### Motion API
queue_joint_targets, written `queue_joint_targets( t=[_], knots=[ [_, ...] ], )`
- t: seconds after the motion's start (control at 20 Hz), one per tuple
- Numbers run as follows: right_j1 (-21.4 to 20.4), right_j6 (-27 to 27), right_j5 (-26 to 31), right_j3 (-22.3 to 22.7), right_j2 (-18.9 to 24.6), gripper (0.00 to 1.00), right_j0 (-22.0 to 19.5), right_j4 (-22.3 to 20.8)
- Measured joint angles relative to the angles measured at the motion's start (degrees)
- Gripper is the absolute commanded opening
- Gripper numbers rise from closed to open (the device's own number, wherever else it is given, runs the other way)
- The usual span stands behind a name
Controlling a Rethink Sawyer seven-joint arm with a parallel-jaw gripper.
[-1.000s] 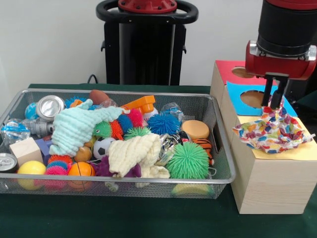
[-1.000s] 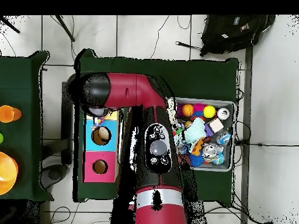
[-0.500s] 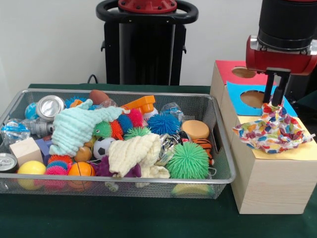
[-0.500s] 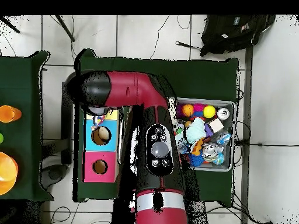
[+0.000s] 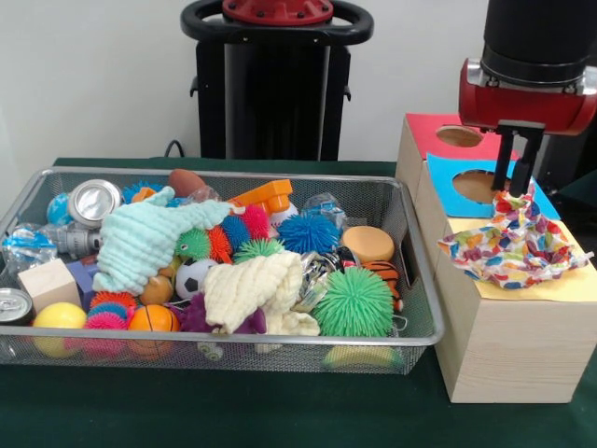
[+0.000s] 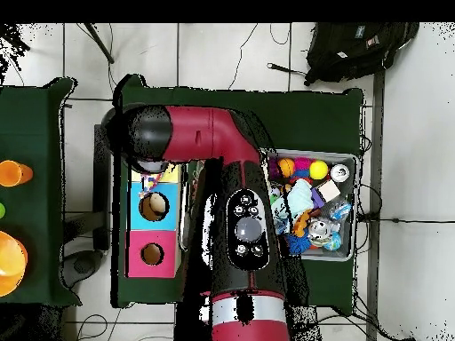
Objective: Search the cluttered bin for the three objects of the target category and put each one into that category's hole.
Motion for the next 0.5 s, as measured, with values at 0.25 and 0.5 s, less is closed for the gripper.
queue_joint_targets(
  t=[0.25, 0.5],
  knots=[
    [0.32, 0.0, 0.0, -1.34, -0.01, 0.0, -1.07, -0.01],
    [1.2, 0.0, 0.0, -1.9, -0.01, 0.0, -1.37, -0.06]
  ],
)
